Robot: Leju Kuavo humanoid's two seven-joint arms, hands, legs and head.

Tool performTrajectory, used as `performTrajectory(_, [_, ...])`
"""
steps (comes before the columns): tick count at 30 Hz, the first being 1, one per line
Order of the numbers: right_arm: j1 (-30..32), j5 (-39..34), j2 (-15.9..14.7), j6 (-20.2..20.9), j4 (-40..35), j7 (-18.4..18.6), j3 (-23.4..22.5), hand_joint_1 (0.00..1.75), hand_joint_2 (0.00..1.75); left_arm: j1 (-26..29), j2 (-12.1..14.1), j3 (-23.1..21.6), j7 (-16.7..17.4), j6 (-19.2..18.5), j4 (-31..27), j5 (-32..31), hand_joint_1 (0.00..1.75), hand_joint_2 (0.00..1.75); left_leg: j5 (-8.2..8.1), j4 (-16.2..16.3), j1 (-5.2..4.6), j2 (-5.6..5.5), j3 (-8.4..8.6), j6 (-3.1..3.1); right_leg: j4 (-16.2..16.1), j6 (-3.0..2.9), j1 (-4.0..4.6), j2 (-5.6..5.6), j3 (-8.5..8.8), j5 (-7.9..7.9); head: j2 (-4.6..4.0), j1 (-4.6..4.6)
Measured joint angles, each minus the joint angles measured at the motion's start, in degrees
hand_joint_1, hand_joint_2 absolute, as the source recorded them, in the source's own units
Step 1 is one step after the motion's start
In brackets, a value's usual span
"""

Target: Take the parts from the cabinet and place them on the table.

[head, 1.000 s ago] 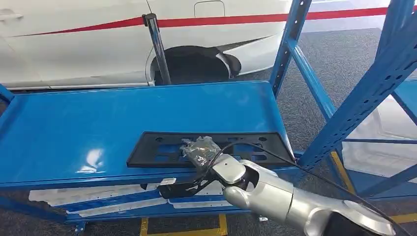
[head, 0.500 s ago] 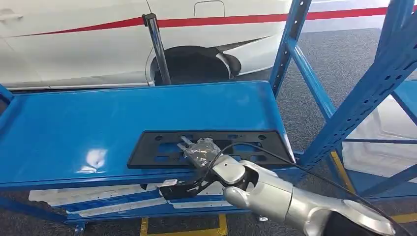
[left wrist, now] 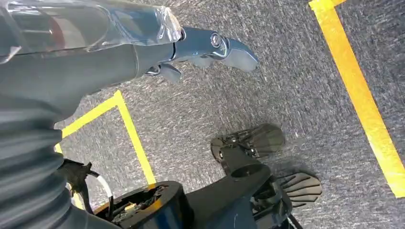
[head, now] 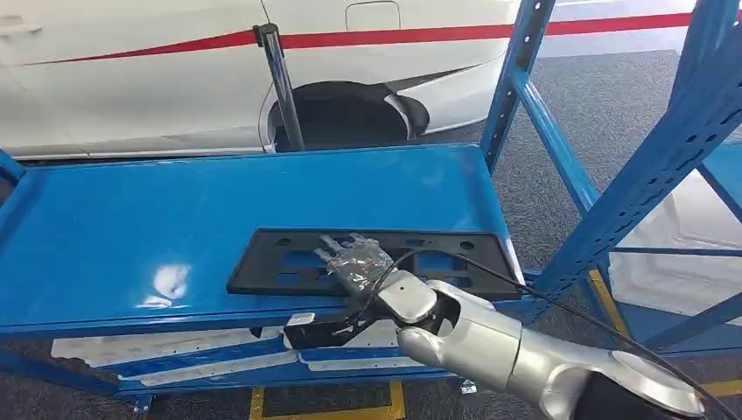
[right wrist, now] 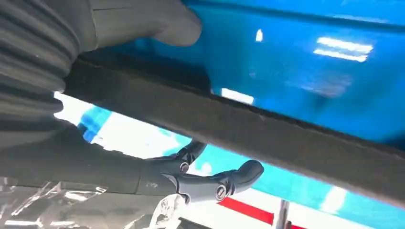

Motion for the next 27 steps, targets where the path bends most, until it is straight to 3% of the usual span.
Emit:
performTrajectory(6, [0.0,4.2,0.0,0.2,-0.3,3.7,0.0,0.00,1.75,0.7,0.0,0.0,-0.5,0.3,0.0,0.9,0.00,1.75,0.00,0.0,0.00,0.00,0.00,0.00,0.0,0.00,0.01,0.00,-0.01,0.00,0.00,0.00])
performTrajectory(14, [0.0,5.1,-0.4,1.1,-1.7,5.9,-0.2,0.00,1.75,1.2,0.0,0.1,-1.0,0.7,0.0,1.6,0.00,1.75,0.00,0.0,0.00,0.00,0.01,0.00,0.0,0.00,0.00,0.00,-0.04,0.00,0.00,0.00])
performTrajectory(27, [0.0,-0.9,-2.3,5.0,-5.1,9.1,-1.5,0.00,1.75,1.7,0.2,0.5,-1.2,0.8,0.0,2.5,0.00,1.75,0.00,0.0,0.00,0.00,-0.01,0.00,0.0,0.00,0.00,0.00,-0.11,0.00,0.00,0.00])
